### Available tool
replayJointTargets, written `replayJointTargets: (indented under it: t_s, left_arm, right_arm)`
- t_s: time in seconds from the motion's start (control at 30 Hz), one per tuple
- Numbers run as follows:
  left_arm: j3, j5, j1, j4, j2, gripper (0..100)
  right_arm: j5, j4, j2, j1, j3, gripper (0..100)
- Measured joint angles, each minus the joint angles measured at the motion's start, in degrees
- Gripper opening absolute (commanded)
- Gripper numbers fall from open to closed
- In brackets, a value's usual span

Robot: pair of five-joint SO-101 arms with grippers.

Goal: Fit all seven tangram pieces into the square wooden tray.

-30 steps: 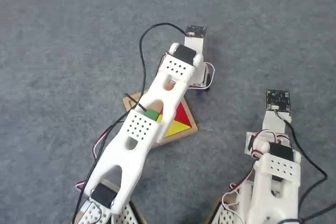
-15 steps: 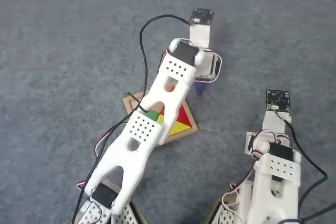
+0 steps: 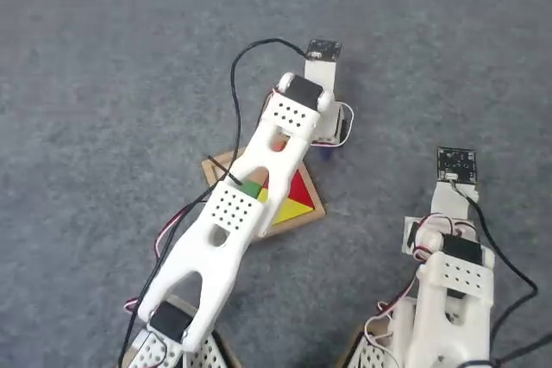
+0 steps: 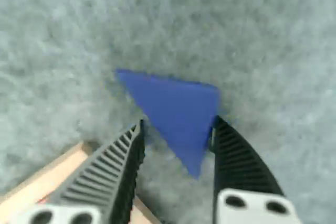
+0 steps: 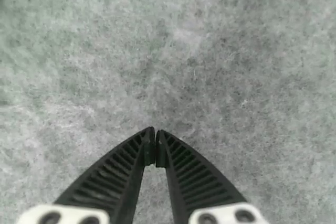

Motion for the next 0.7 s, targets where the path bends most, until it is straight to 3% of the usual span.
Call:
replayJointTargets:
  t_s: [0.5,0.7]
  left_arm:
    - [0.79,-2.11,0.35,0.0,-0.09,14]
    - [4.57,-2.55,0.18,0.0,-2.29,7]
  right_arm:
    - [0.0,0.0,0.0,-0.97,0.88,0.7]
    - [0.0,0.0,0.0,-1.05,0.88,0.7]
